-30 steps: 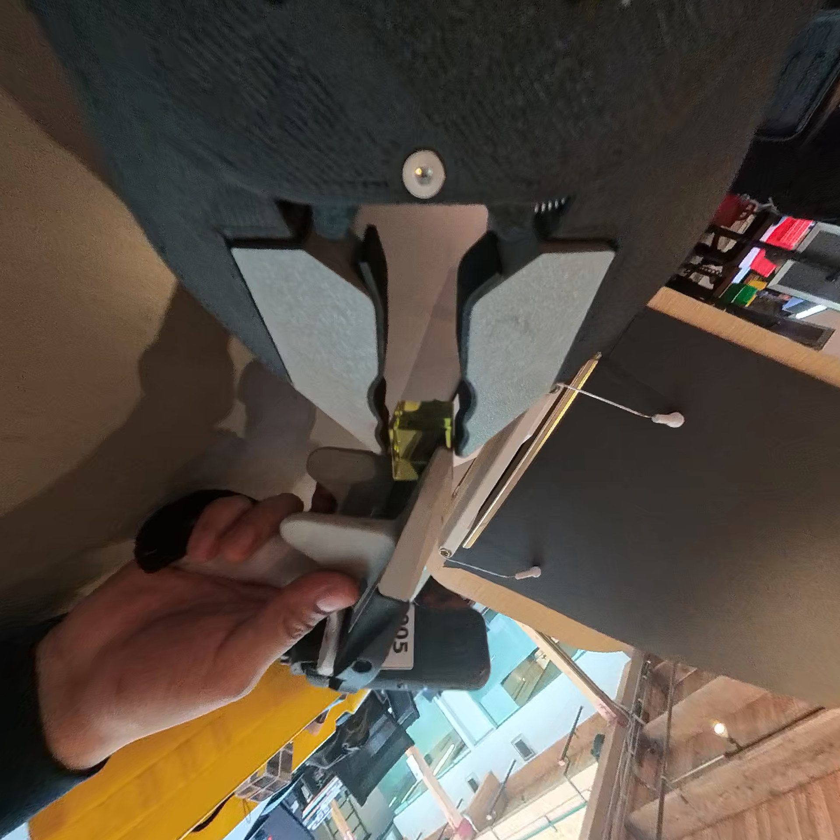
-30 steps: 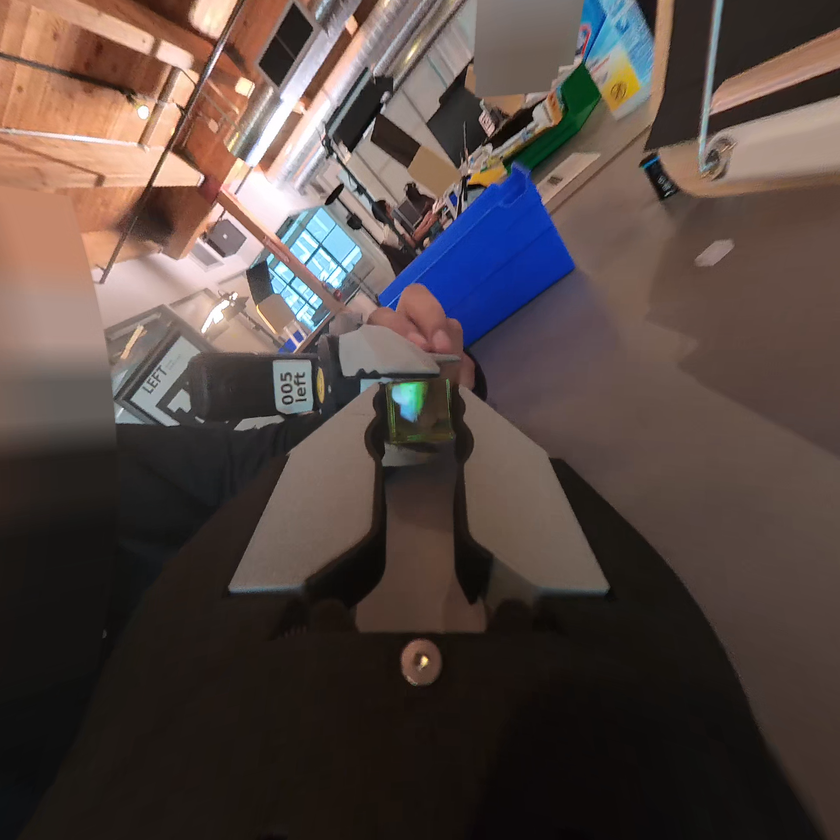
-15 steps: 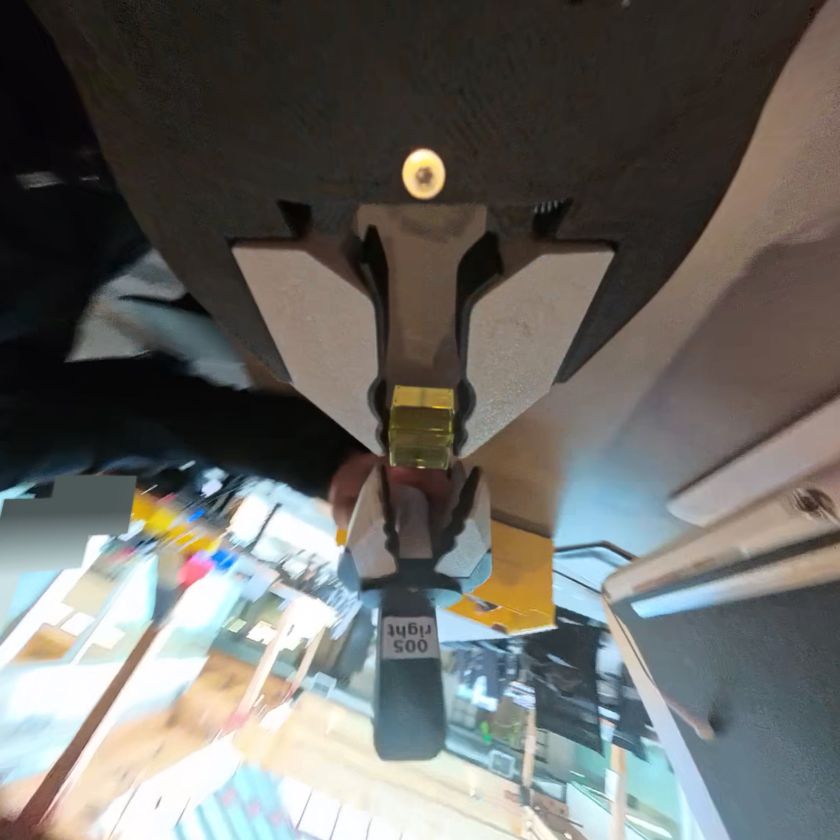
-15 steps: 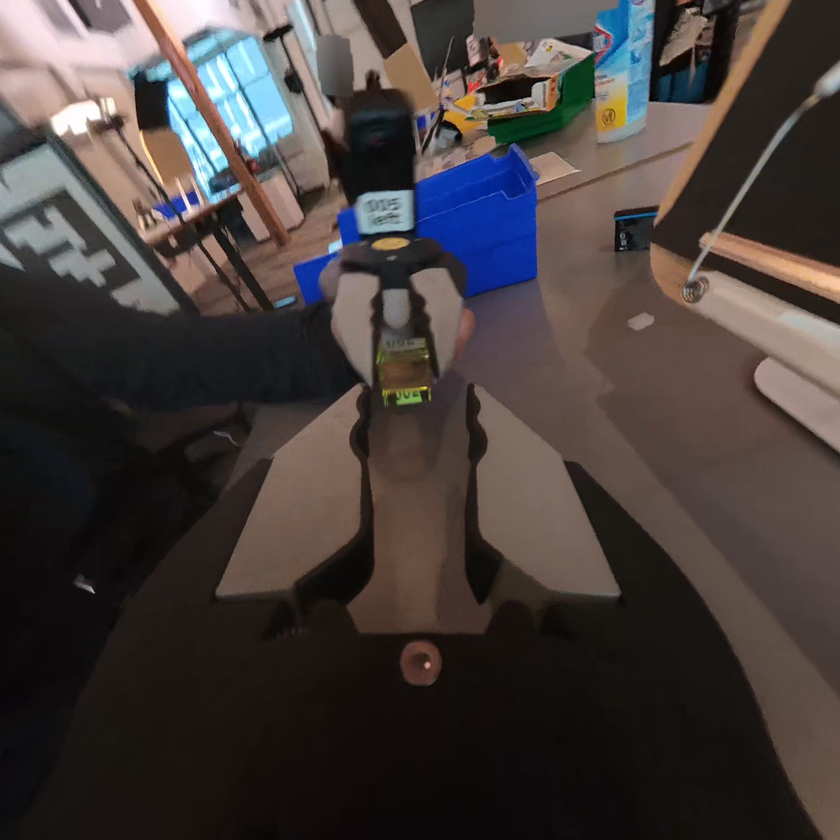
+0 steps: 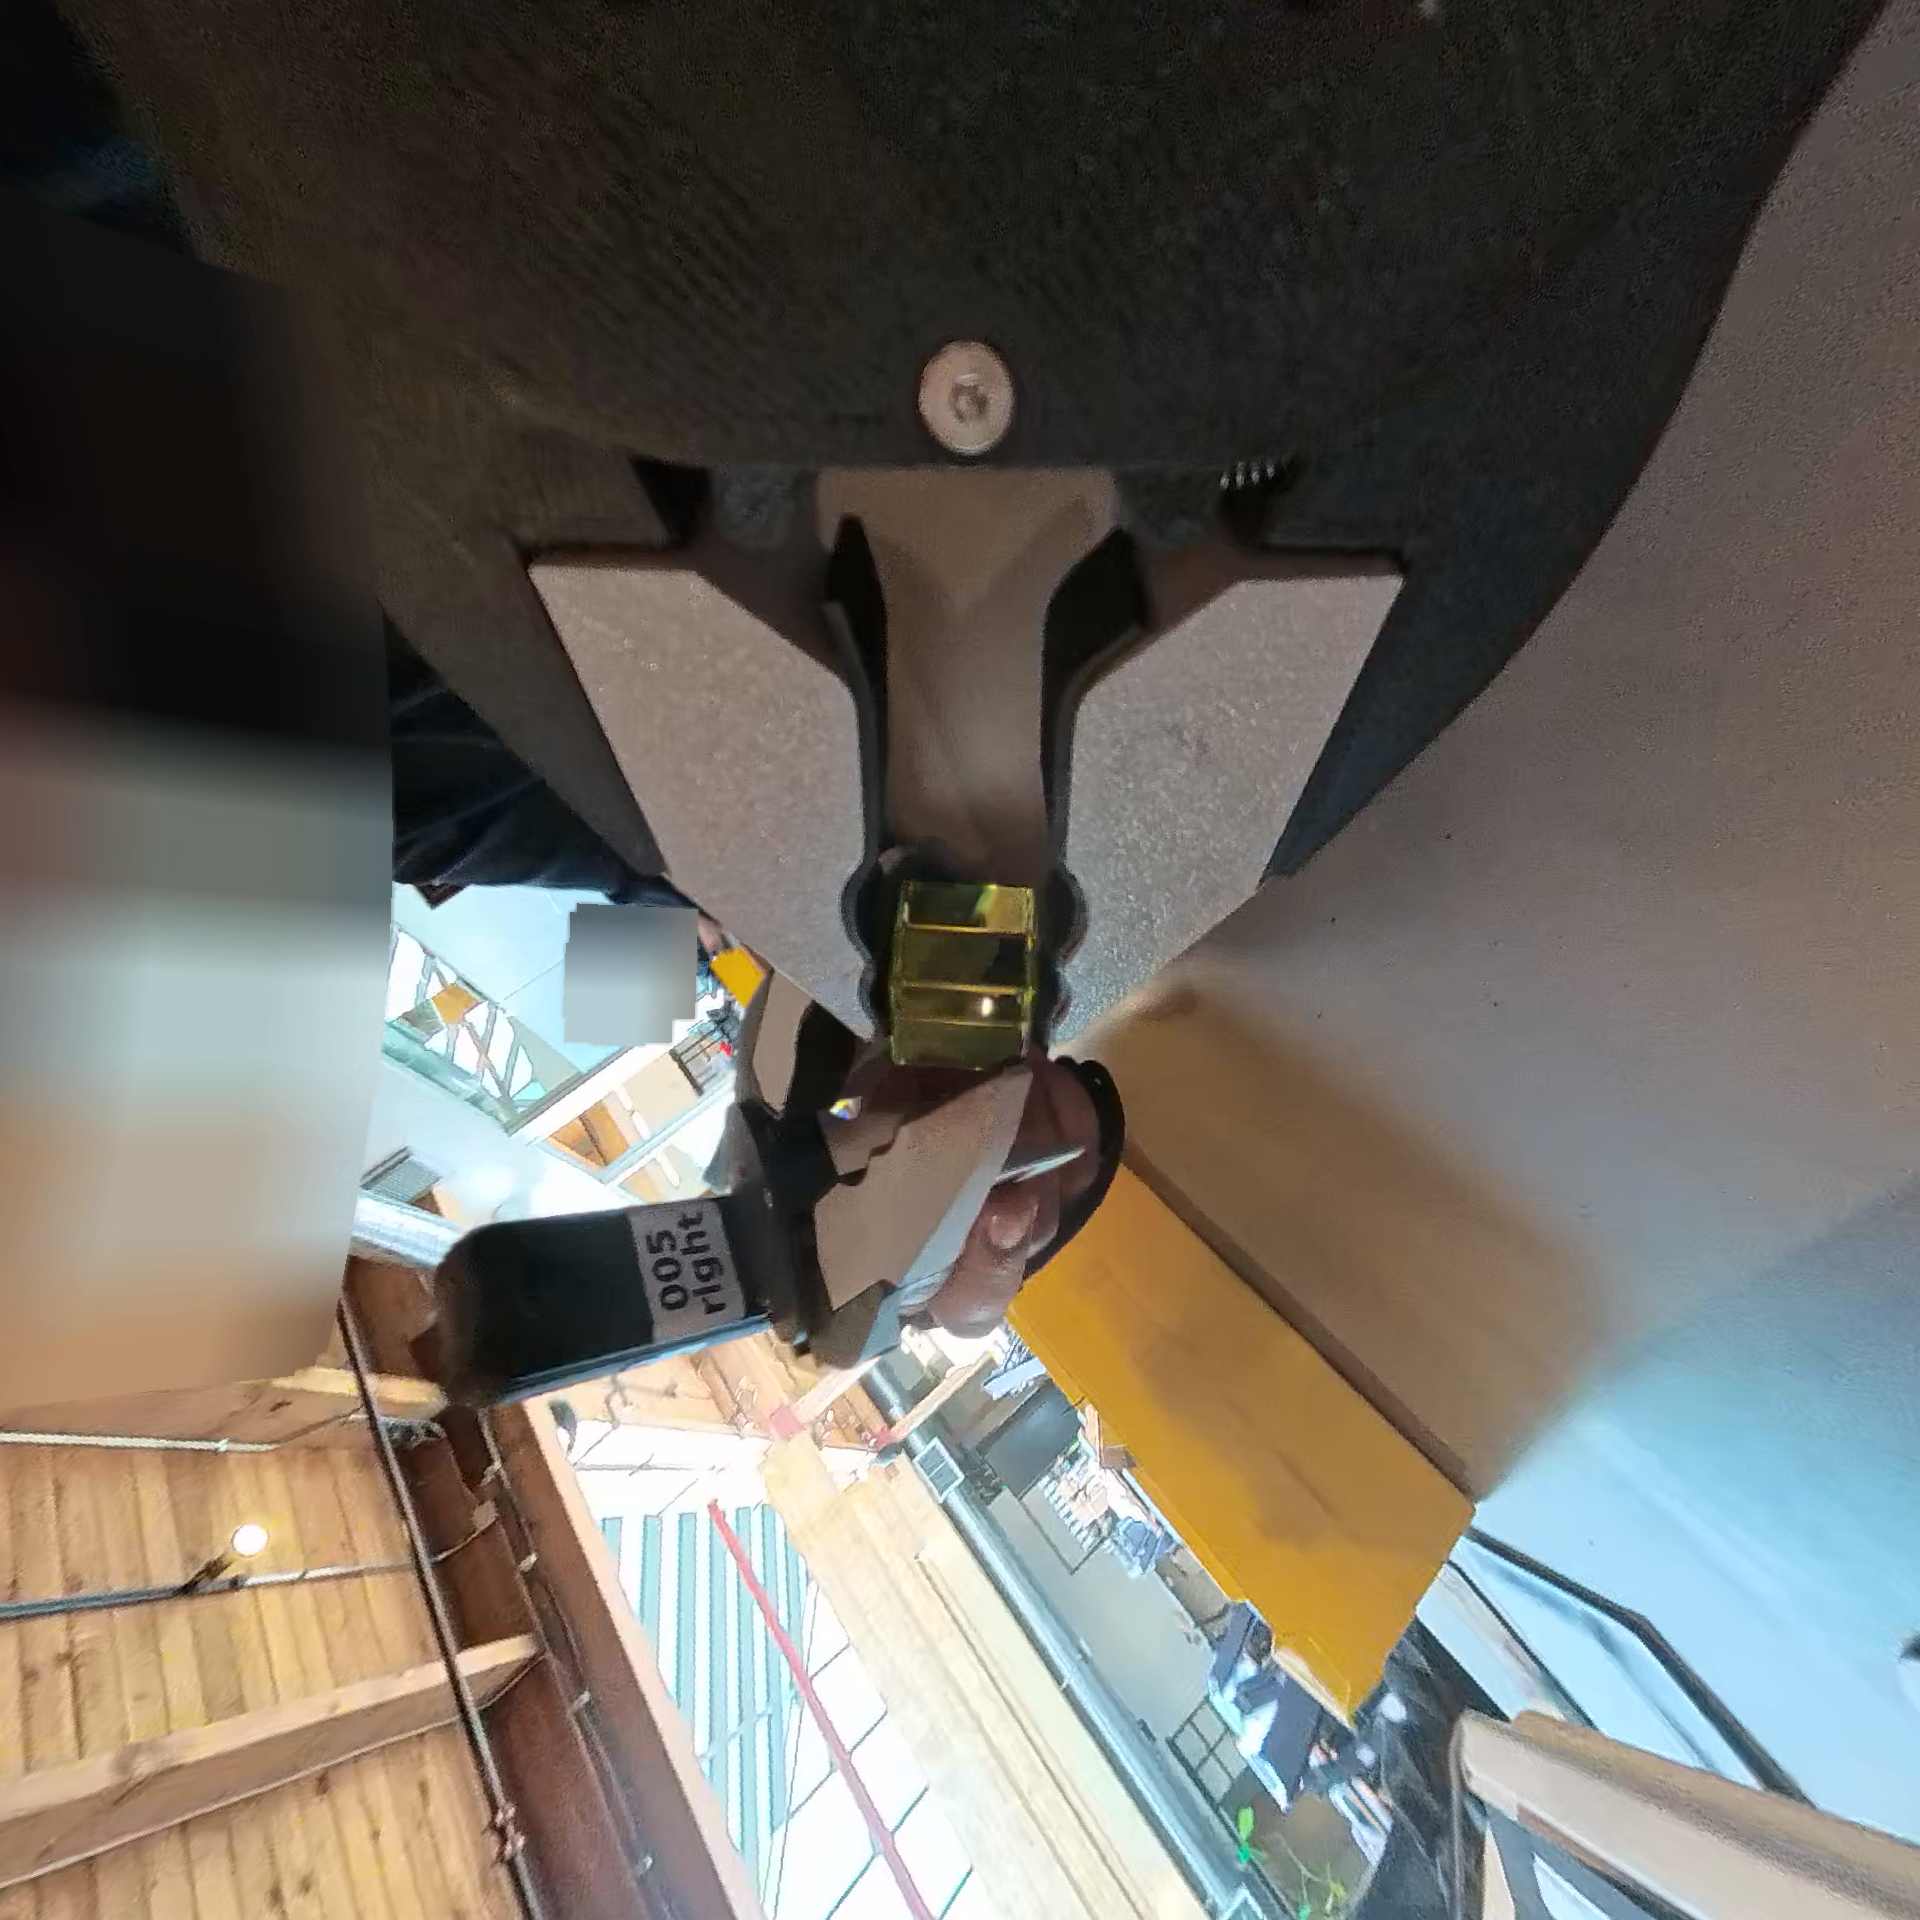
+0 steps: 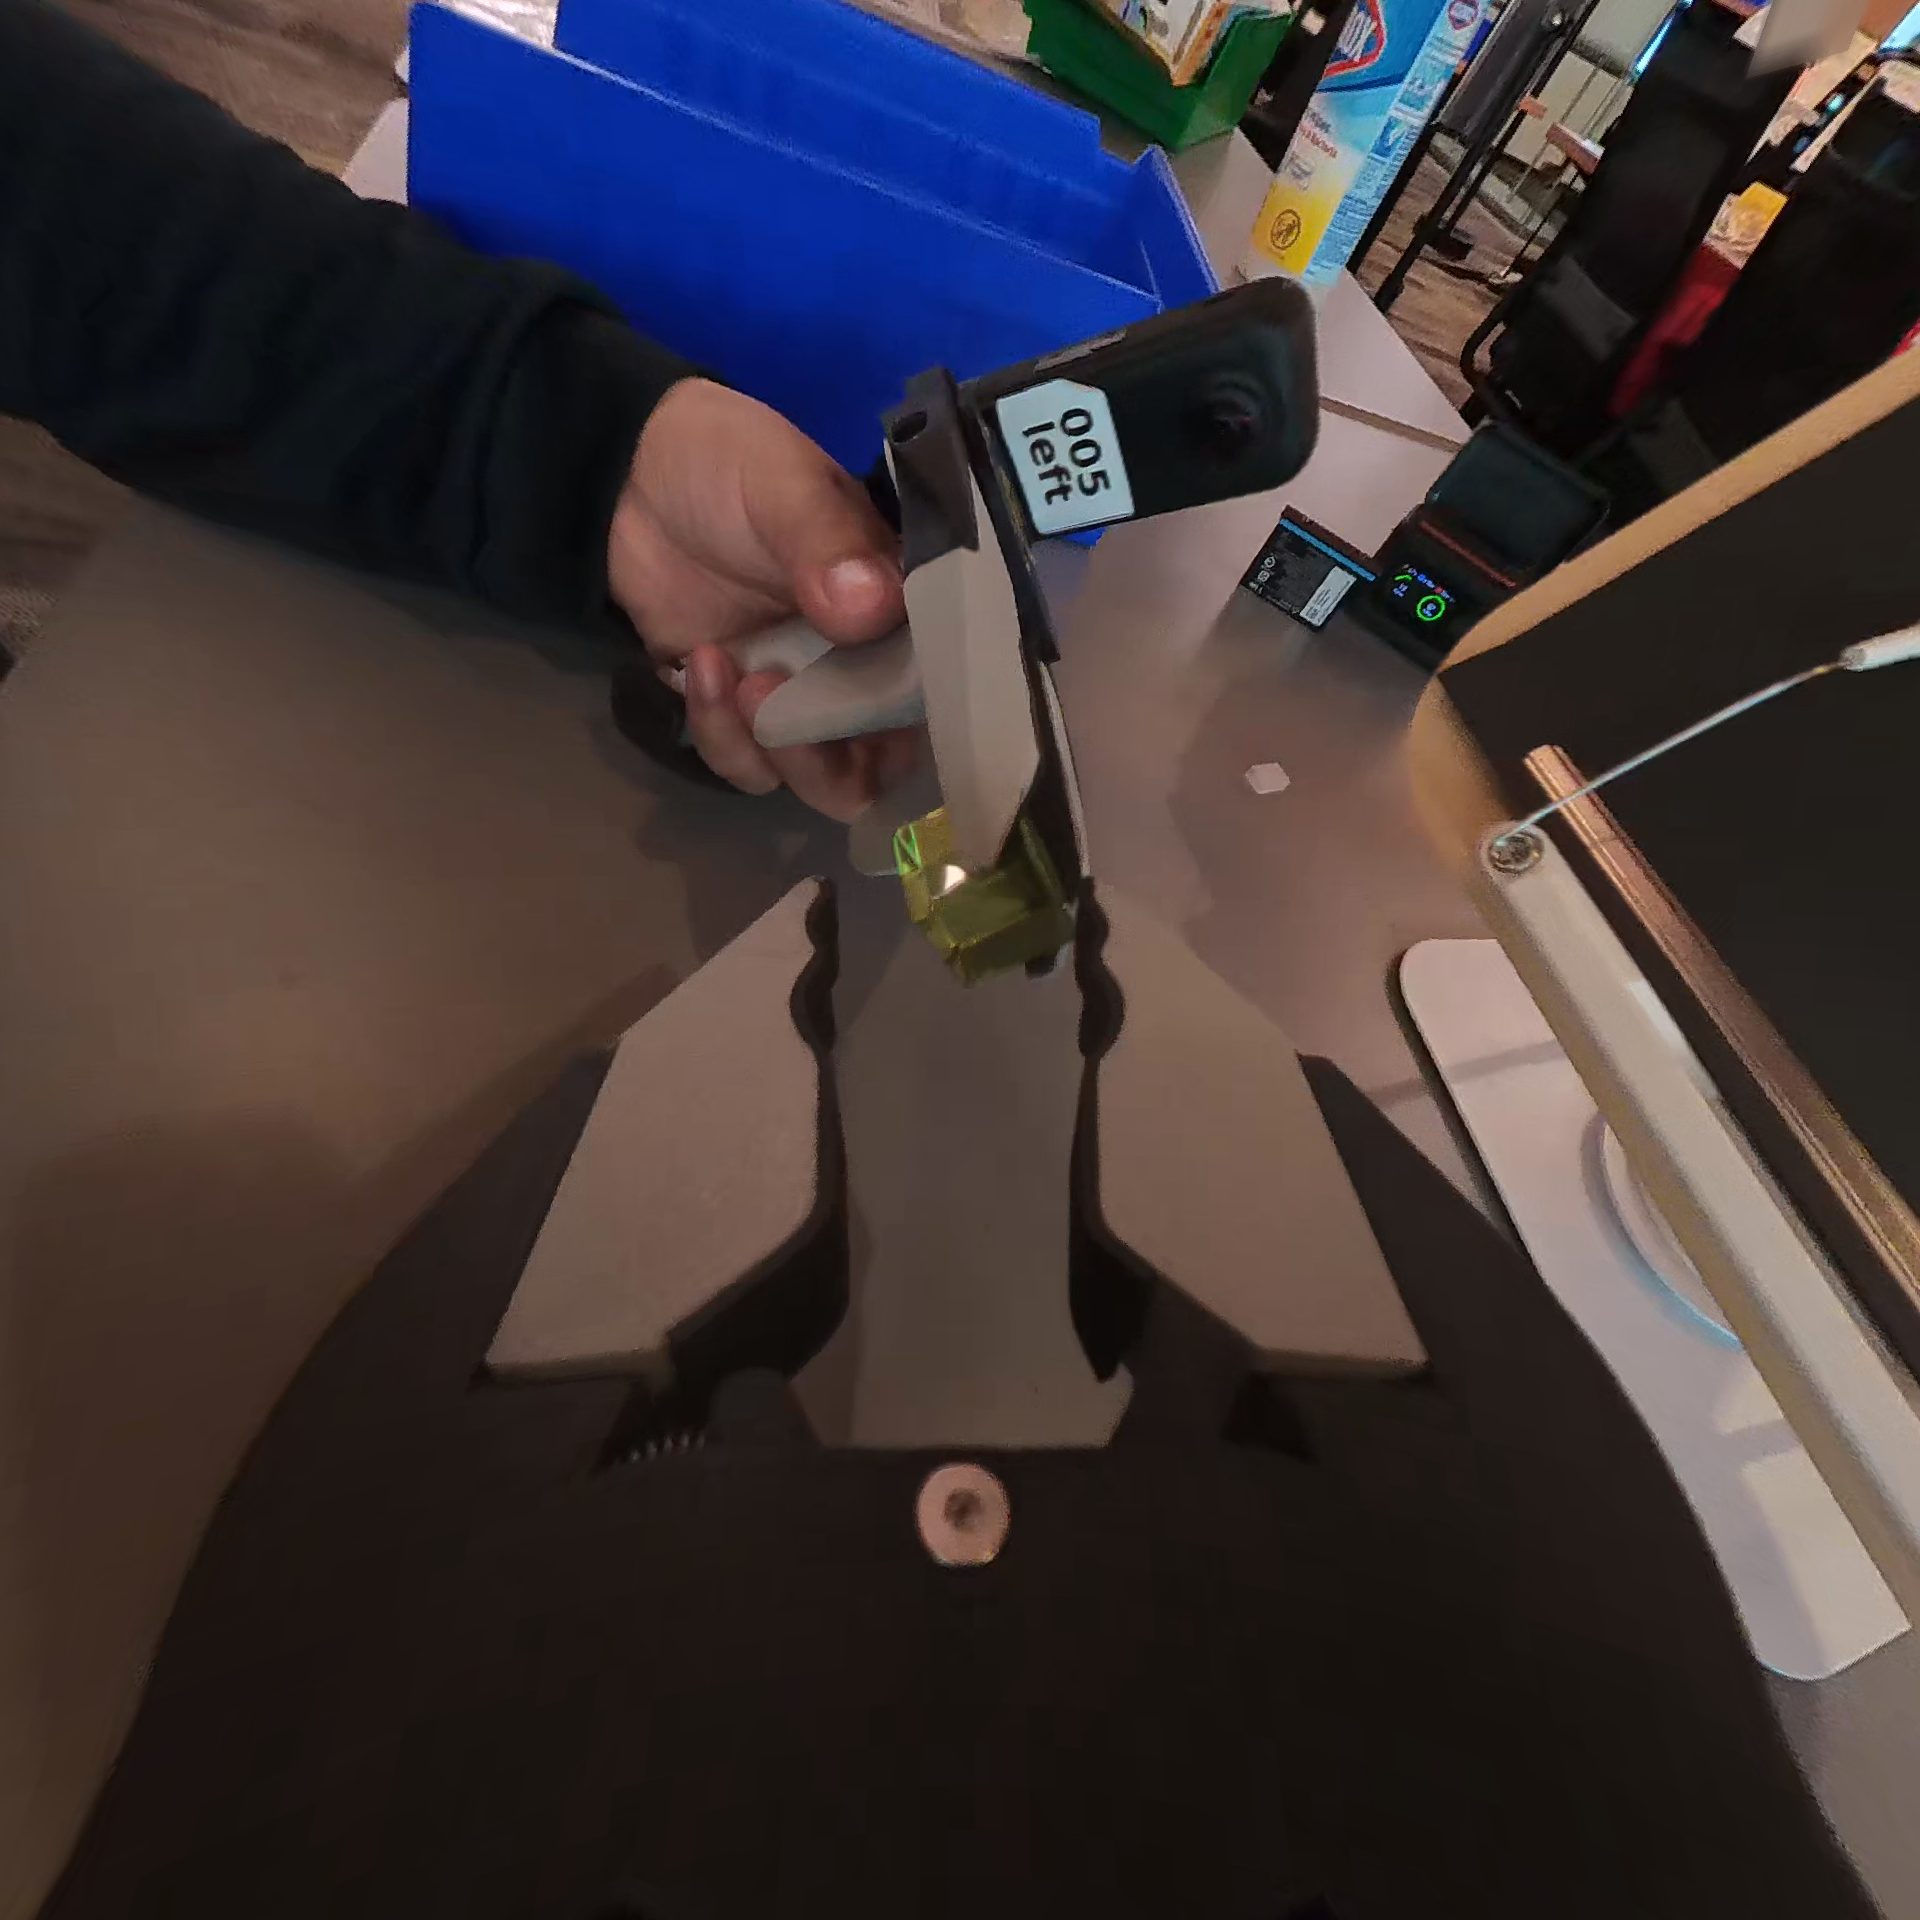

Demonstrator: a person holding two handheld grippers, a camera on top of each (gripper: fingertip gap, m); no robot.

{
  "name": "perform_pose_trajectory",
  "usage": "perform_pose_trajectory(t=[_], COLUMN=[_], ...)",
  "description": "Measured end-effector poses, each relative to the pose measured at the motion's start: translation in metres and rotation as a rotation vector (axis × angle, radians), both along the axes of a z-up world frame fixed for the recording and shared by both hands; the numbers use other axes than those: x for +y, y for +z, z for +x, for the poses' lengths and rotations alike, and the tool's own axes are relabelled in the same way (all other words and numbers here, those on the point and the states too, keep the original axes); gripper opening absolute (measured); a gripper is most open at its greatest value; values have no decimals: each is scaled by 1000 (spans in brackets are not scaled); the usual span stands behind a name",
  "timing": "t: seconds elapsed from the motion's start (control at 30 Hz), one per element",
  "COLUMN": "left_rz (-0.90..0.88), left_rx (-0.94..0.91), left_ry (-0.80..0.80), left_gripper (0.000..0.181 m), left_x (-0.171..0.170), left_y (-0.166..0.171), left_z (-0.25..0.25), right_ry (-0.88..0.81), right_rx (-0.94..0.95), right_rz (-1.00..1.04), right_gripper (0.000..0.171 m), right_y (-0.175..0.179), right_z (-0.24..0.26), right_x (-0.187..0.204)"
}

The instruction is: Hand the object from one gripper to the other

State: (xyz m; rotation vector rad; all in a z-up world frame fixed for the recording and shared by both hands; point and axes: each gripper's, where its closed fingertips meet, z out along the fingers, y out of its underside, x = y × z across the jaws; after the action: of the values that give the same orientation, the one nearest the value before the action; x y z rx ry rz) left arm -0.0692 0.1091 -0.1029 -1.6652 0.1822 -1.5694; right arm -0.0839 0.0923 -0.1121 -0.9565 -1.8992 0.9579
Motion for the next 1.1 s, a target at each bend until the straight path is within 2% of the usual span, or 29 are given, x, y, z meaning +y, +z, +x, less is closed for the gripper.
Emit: perform_pose_trajectory(t=[0.07, 0.17, 0.3, 0.4, 0.5, 0.57, 0.6, 0.8, 1.0, 1.1], left_rz=[8, 32, 119, 255, 325, 375, 405, 626, 740, 809], left_rx=[19, 32, 111, 320, 580, 728, 788, 1099, 1188, 1293], left_ry=[-31, -9, 97, 214, 273, 285, 301, 468, 430, 434], left_gripper=[25, 24, 28, 30, 51, 64, 65, 56, 52, 37], left_x=[-4, -2, 5, 10, 15, 17, 19, 25, 19, 19], left_y=[-1, 1, 8, 8, -8, -18, -21, -17, -19, -23], left_z=[6, 3, -16, -31, -32, -25, -22, -22, -8, -10], right_ry=[-3, -21, -121, -159, -133, -116, -112, -138, -63, -10], right_rx=[15, 22, 25, 7, -47, -71, -87, -234, -324, -327], right_rz=[29, 32, -106, -397, -704, -841, -886, -956, -1045, -1076], right_gripper=[29, 27, 26, 26, 26, 26, 26, 26, 26, 26], right_y=[-1, 2, 11, 19, 21, 20, 18, -4, -11, -6], right_z=[-2, -3, -3, -1, 2, 2, 2, -4, -7, -7], right_x=[-1, 1, 27, 48, 57, 60, 60, 49, 26, 16])
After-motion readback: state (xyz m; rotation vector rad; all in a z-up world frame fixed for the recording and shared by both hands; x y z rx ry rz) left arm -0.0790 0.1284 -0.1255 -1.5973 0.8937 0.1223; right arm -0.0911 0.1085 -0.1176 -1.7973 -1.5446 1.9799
